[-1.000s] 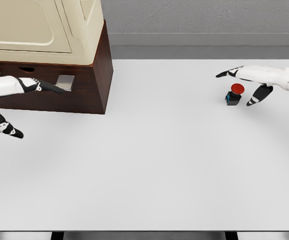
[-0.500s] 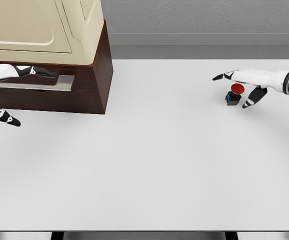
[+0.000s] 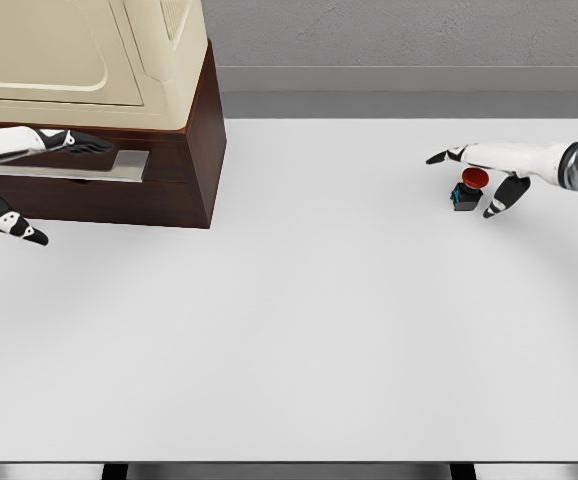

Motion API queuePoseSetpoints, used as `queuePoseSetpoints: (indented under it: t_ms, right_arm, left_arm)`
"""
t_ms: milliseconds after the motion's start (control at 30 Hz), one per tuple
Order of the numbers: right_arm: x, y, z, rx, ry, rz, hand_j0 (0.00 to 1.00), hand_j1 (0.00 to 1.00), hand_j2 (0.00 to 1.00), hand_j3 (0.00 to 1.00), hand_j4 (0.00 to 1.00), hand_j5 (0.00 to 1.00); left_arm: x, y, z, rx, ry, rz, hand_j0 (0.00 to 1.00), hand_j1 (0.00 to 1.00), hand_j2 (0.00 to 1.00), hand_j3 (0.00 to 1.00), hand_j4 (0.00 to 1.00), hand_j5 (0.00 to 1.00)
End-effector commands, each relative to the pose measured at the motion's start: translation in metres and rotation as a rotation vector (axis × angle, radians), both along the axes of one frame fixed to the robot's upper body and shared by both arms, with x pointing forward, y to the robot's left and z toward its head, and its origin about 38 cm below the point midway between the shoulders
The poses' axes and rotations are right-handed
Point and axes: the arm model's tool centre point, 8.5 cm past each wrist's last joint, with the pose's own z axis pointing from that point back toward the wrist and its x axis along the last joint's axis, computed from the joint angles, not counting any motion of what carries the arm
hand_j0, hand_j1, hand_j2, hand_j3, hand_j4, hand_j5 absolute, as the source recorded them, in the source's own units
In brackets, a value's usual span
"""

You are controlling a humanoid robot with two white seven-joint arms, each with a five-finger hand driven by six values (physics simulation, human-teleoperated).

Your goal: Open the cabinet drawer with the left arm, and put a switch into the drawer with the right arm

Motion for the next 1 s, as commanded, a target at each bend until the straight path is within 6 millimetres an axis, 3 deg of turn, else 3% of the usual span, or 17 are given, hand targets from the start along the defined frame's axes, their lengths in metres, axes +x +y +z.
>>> queuePoseSetpoints:
  t_ms: [0, 433, 633, 967]
  right_arm:
    - [0.000, -0.002, -0.002, -0.004, 0.005, -0.008, 0.94, 0.94, 0.94, 0.94, 0.94, 0.94]
    - [0.002, -0.002, -0.001, -0.003, 0.003, -0.011, 0.75, 0.75, 0.75, 0.75, 0.75, 0.75]
    - [0.002, -0.003, -0.001, -0.002, 0.003, -0.013, 0.75, 0.75, 0.75, 0.75, 0.75, 0.75]
    - [0.002, -0.003, -0.001, -0.003, 0.005, -0.014, 0.64, 0.64, 0.64, 0.64, 0.64, 0.64]
  left_arm:
    - [0.002, 0.001, -0.001, -0.007, 0.005, 0.010, 1.00, 1.00, 1.00, 1.00, 1.00, 1.00]
    - [0.010, -0.001, -0.016, -0.005, 0.037, 0.035, 1.00, 1.00, 1.00, 1.00, 1.00, 1.00]
    - [0.012, 0.004, -0.019, -0.003, 0.046, 0.053, 1.00, 1.00, 1.00, 1.00, 1.00, 1.00]
    - [0.018, 0.007, -0.025, -0.004, 0.057, 0.074, 1.00, 1.00, 1.00, 1.00, 1.00, 1.00]
